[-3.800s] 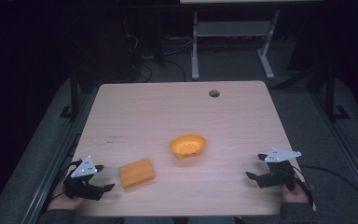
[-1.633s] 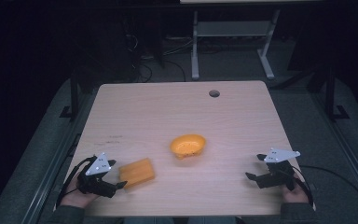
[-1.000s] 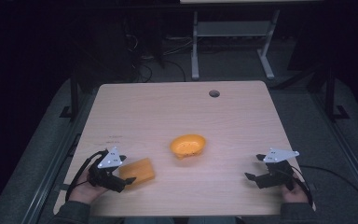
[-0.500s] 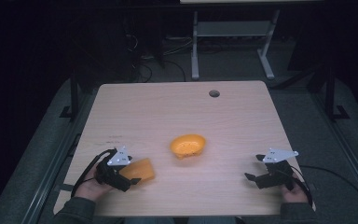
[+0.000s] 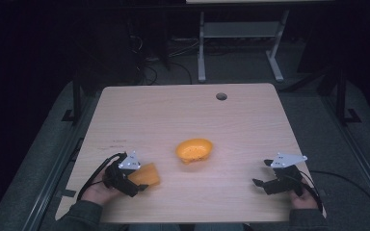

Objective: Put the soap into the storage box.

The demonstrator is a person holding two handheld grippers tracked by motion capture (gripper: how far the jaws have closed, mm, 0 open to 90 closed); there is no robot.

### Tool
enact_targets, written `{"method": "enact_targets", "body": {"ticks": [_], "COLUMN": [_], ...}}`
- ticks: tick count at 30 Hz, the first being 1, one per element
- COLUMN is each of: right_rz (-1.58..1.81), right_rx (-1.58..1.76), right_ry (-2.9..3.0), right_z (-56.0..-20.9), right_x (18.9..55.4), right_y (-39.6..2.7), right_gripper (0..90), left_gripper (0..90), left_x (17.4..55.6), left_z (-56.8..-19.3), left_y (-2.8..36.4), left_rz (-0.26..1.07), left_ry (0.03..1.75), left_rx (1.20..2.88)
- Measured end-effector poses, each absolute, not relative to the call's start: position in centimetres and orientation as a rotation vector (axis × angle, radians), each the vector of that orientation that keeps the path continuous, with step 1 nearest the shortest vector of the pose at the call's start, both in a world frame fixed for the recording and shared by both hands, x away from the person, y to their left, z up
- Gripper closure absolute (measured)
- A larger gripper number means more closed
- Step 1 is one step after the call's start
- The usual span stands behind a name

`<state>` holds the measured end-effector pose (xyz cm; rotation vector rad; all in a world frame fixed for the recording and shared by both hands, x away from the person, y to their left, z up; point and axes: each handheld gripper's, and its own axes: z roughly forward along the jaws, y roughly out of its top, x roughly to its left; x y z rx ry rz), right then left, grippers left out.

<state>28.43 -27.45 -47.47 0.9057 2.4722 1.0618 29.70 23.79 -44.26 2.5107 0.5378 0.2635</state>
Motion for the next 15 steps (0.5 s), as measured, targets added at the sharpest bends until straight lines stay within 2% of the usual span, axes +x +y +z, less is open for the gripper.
{"method": "enact_targets", "body": {"ticks": [15], "right_rz": [1.057], "right_rx": [0.907], "right_ry": [2.479], "right_z": [-47.52], "right_x": [28.45], "right_y": [-27.41], "right_gripper": [13.7], "left_gripper": [15.6], "left_x": [30.24], "left_z": [-45.19], "left_y": [23.00], "left_rz": [0.230], "left_ry": [0.531], "left_rx": [2.579]}}
